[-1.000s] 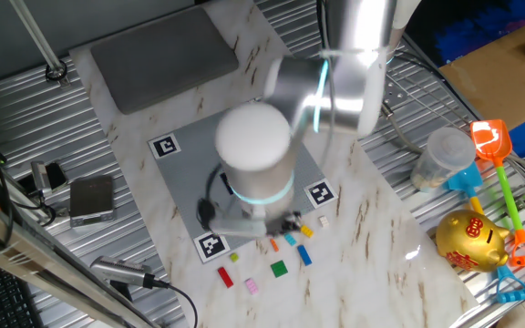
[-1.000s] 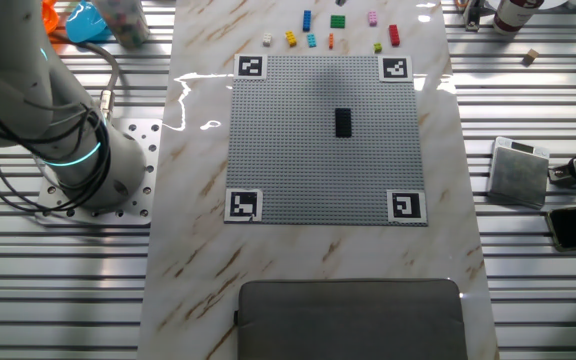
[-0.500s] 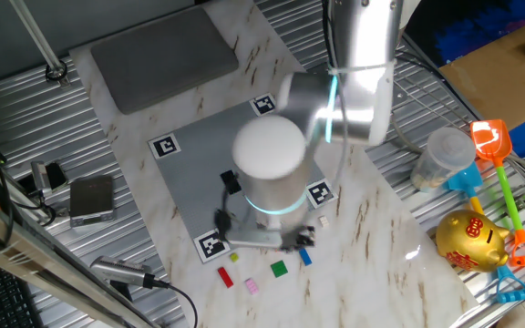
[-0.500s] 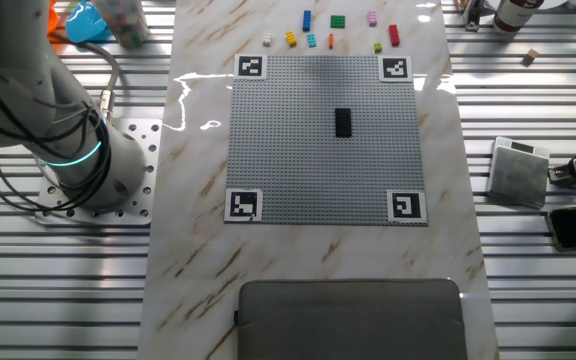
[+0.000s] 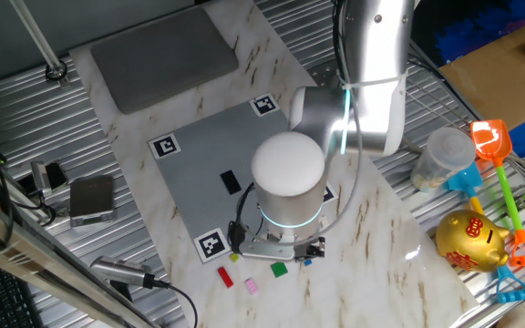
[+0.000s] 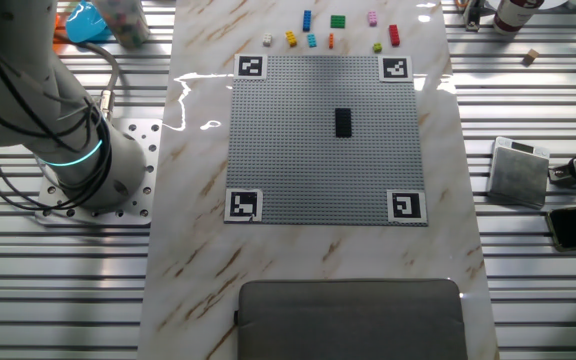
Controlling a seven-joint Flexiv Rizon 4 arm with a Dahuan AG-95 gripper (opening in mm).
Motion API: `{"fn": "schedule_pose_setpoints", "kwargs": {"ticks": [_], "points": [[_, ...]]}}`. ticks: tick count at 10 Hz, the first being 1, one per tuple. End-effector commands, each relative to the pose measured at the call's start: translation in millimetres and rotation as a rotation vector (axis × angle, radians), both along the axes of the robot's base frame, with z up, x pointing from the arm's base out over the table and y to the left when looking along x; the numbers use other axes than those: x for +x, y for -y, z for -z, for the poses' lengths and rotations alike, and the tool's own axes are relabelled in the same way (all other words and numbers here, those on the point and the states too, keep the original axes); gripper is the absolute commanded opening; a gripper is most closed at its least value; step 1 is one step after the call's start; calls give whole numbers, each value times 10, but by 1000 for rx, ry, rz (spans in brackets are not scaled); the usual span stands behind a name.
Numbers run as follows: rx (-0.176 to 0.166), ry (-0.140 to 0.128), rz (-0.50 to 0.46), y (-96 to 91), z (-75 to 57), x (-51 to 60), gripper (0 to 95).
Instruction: Build with small Lego blocks
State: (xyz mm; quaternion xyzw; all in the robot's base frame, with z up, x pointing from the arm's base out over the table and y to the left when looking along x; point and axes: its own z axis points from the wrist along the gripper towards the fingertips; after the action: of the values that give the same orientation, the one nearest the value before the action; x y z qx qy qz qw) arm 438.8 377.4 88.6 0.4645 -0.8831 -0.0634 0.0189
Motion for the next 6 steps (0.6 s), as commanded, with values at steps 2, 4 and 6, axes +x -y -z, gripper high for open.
{"fn": "schedule_pose_setpoints", "kwargs": {"ticks": [2,4,6], "points": [[-14,-3,-69,-2,1,-4,0],[-48,-5,-83,-2,1,-4,0],[-48,-2,-96,-2,1,-4,0]]}}
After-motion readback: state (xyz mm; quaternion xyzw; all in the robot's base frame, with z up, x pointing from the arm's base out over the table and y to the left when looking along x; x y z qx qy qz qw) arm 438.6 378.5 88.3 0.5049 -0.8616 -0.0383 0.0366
